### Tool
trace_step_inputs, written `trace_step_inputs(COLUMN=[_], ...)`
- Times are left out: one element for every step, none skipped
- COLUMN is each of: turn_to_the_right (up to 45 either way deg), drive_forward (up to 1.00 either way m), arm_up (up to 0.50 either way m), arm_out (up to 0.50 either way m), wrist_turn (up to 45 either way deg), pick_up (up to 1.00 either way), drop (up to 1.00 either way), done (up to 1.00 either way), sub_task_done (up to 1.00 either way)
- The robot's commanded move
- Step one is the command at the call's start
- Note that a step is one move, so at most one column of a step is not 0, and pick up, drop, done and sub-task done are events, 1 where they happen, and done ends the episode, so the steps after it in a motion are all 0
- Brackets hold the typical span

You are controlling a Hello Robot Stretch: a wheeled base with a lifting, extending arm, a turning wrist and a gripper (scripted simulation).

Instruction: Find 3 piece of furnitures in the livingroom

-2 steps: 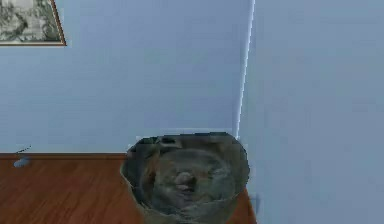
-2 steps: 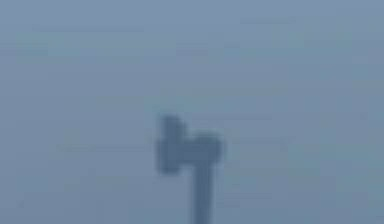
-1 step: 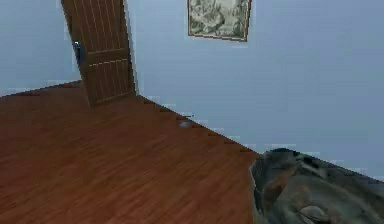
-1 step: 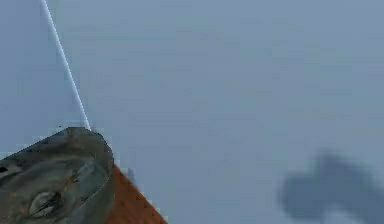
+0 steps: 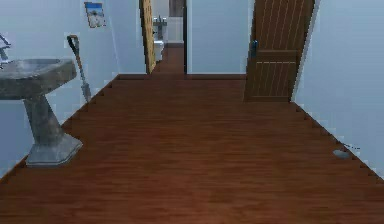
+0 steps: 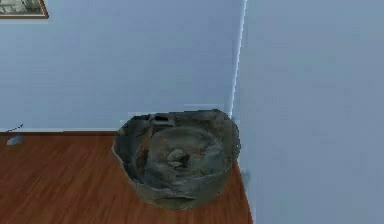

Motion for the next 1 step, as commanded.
trace_step_inputs(turn_to_the_right=[-6.0], drive_forward=[0.0], arm_up=[0.0], arm_out=[0.0], wrist_turn=[0.0], pick_up=[0.0], drop=[0.0], done=[0.0], sub_task_done=[0.0])
